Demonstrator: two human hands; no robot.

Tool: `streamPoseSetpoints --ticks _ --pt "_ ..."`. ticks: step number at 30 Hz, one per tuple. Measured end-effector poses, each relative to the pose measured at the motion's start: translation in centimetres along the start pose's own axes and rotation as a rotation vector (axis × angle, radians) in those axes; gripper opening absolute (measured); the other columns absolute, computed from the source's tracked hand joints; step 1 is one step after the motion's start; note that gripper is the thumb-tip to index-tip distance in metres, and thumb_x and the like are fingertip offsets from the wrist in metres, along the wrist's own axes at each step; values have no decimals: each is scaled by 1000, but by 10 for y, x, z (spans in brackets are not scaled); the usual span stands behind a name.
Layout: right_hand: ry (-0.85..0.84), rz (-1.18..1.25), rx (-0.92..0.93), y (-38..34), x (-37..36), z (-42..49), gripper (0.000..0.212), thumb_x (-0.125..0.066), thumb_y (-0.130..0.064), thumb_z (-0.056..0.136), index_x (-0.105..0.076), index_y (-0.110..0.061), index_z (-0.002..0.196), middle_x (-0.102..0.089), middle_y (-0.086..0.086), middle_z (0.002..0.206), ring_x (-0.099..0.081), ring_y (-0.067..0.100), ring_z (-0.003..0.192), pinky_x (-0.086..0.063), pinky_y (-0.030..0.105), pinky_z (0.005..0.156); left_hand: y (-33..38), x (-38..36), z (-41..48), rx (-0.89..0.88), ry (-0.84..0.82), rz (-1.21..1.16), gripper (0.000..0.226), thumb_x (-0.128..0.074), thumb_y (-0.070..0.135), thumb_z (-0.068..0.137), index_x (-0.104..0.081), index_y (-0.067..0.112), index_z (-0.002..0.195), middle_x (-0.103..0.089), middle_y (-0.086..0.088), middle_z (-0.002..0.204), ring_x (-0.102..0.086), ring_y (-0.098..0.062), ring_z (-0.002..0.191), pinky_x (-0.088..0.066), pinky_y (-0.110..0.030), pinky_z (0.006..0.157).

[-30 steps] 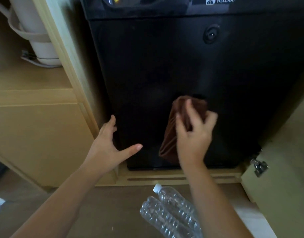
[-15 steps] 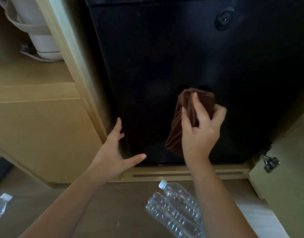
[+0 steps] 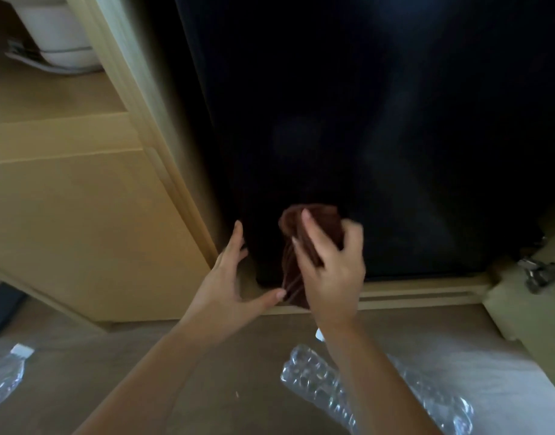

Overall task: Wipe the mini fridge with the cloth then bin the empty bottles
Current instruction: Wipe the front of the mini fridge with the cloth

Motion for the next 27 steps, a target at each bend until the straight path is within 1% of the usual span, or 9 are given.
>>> streamPoseSetpoints --ticks 4,9,11,13,15,17,22,25,27 --pt "26 -73 41 -10 -11 -1 38 -62 -21 82 -56 -24 119 -47 7 105 -57 26 85 -52 30 66 -2 -1 1 -25 -2 -53 108 -66 70 52 8 59 129 -22 19 144 -27 15 126 -23 6 86" --pt "-389 -168 30 10 -67 -53 40 -69 -16 76 -63 -37 110 -57 14 99 -56 28 82 -55 38 63 -2 -1 1 -38 -15 -74 107 -68 71 54 7 58 130 -23 23 144 -27 12 128 -26 2 88" --pt "-451 -198 24 13 -67 -63 43 -77 -14 69 -66 -27 109 -57 14 93 -58 28 74 -55 35 56 -1 -5 0 -22 -13 -57 107 -64 71 52 11 60 127 -21 19 146 -25 8 131 -25 -4 93" --pt "-380 -133 -36 25 -44 -56 41 -75 -16 70 -66 -23 110 -55 11 95 -58 25 79 -53 29 66 0 -8 0 -10 -5 -40 109 -63 69 51 16 59 126 -19 12 150 -23 2 133 -26 -16 100" --pt "-203 -61 -157 51 -4 -40 40 -68 -19 76 -62 -28 115 -46 1 102 -51 9 91 -39 9 85 1 -12 1 10 -10 -9 112 -63 70 50 23 62 122 -15 12 151 -21 2 133 -25 -21 101" --pt "1 -32 -298 83 42 -26 44 -68 -16 77 -56 -29 118 -42 -2 104 -45 -2 92 -28 -1 88 1 -15 1 36 -16 38 113 -60 75 48 31 66 115 -12 15 150 -20 3 131 -25 -22 99" --pt "313 44 -494 110 89 -19 43 -69 -4 77 -57 -17 117 -43 5 109 -49 2 98 -33 1 89 3 -18 3 80 5 93 115 -58 76 45 37 64 108 -11 13 151 -22 -4 133 -27 -23 97" --pt "368 70 -549 92 64 -26 41 -69 -3 77 -59 -5 117 -47 17 107 -50 18 100 -33 1 89 3 -17 4 80 6 121 117 -59 76 46 37 61 111 -11 10 152 -24 -6 133 -28 -22 96" --pt "302 83 -484 69 43 -29 43 -71 -4 76 -59 -5 118 -45 12 107 -49 14 100 -31 1 89 3 -16 4 80 22 121 117 -59 77 45 36 62 112 -11 8 152 -26 -8 133 -28 -23 96"
Point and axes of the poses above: each hand's wrist, its own z-axis towards the middle knuckle, its own x-axis out of the back of the hand, y = z × x, the point moved 10 cm from there along z, towards the middle knuckle
